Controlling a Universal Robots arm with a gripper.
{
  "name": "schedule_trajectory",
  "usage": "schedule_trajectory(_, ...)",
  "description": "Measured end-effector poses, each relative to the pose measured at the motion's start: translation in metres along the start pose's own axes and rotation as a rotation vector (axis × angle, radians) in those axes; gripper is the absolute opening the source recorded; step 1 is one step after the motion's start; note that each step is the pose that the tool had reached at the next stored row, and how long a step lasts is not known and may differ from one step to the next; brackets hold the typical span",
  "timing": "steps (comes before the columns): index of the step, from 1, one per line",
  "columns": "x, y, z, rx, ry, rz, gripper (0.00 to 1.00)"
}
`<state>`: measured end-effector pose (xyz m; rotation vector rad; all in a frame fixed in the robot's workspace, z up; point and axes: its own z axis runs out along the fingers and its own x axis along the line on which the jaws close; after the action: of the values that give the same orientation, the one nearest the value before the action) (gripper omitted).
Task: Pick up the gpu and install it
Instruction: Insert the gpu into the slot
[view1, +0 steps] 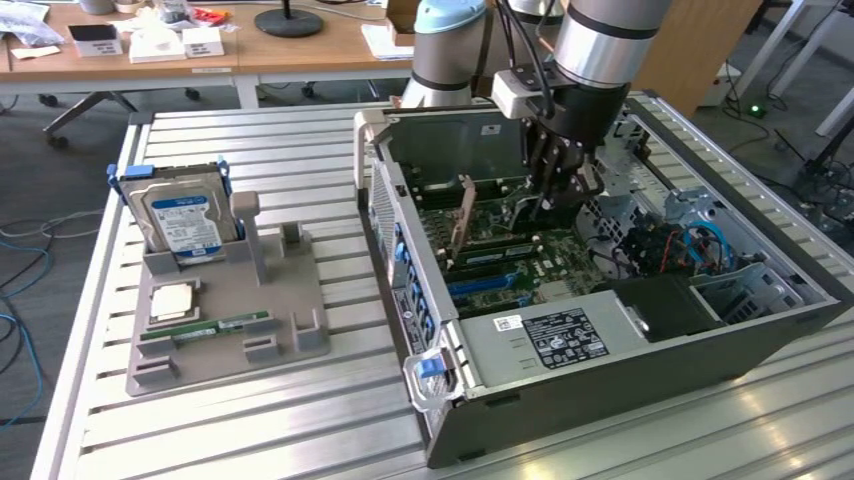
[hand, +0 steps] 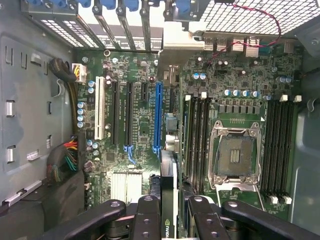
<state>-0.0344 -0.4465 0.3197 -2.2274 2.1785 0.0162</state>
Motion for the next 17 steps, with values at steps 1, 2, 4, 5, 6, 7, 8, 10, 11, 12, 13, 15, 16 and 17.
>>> schedule_trajectory(1, 0.0, 0.0, 0.0006, 0.0003, -0.0005, 0.0, 0.26)
schedule_trajectory(2, 0.0, 0.0, 0.0012, 0.0002, -0.0005, 0.0, 0.26)
schedule_trajectory(4, 0.0, 0.0, 0.0021, 0.0, 0.0, 0.0, 0.26)
schedule_trajectory(5, 0.0001, 0.0, 0.0023, -0.0001, 0.0002, 0.0, 0.26)
schedule_trajectory(6, 0.0001, 0.0, 0.0023, -0.0001, 0.0002, 0.0, 0.26)
schedule_trajectory(7, 0.0001, 0.0, 0.0023, -0.0001, 0.0003, 0.0, 0.26)
schedule_trajectory(8, 0.0001, 0.0, 0.0024, 0.0, 0.0002, 0.0, 0.26)
schedule_trajectory(10, 0.0001, 0.0, 0.0025, 0.0, 0.0, 0.0, 0.26)
schedule_trajectory(11, 0.0001, 0.0, 0.0025, 0.0, 0.0, 0.0, 0.26)
schedule_trajectory(12, 0.0001, 0.0, 0.0025, 0.0, 0.0, 0.0, 0.26)
schedule_trajectory(13, 0.0001, 0.0, 0.0026, 0.0, 0.0, 0.0, 0.26)
schedule_trajectory(15, 0.0001, 0.0, 0.0026, 0.0, 0.0, 0.0, 0.26)
schedule_trajectory(16, 0.0001, 0.0, 0.0029, 0.0001, -0.0001, 0.0, 0.26)
schedule_trajectory(17, 0.0001, 0.0, 0.0031, 0.0001, -0.0002, 0.0, 0.26)
